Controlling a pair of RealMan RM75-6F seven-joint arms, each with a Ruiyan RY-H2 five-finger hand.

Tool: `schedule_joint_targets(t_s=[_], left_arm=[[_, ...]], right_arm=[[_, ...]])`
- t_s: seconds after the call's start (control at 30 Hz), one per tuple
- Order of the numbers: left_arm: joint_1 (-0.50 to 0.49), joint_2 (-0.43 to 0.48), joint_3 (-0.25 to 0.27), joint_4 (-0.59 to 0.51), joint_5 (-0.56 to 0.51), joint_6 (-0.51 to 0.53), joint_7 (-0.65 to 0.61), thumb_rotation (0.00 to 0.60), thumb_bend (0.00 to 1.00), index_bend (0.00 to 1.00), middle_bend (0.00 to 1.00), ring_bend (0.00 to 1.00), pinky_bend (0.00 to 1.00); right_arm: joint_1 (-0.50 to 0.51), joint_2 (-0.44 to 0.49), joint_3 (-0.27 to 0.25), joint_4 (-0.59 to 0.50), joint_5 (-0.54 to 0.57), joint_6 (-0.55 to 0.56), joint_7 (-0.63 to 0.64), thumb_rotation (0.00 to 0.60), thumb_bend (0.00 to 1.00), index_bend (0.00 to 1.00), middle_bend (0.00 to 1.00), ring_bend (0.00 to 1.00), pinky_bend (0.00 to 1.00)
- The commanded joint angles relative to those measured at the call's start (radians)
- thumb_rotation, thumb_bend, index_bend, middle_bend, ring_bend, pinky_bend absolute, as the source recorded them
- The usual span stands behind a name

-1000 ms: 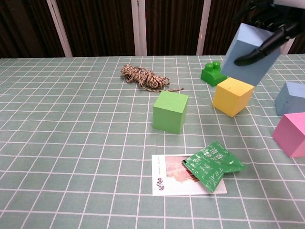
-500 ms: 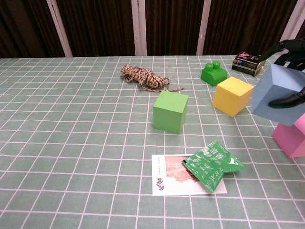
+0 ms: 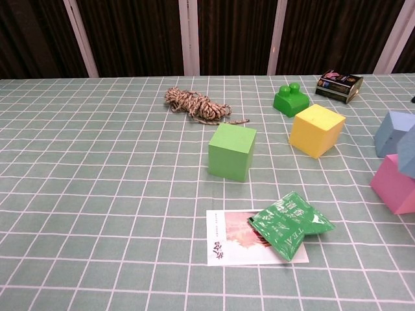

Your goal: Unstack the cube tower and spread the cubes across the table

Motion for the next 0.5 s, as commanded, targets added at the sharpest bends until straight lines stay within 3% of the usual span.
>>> schedule_joint_targets(t_s=[0.03, 0.5], left_arm=[[0.000, 0.000, 0.000, 0.000, 0.000, 0.000, -0.001, 0.600, 0.17, 0.21, 0.00, 0.00, 0.00], [0.001, -0.002, 0.007, -0.003, 0.008, 0.001, 0.010, 0.600, 0.17, 0.21, 0.00, 0.00, 0.00]], right_arm=[[-0.056, 0.050, -0.017, 0.018, -0.045, 0.049, 0.059, 0.600, 0.17, 0.25, 0.48, 0.69, 0.33], [-0.148, 0.090, -0.060, 0.150, -0.066, 0.005, 0.210, 0.600, 0.17, 0.25, 0.48, 0.67, 0.33]])
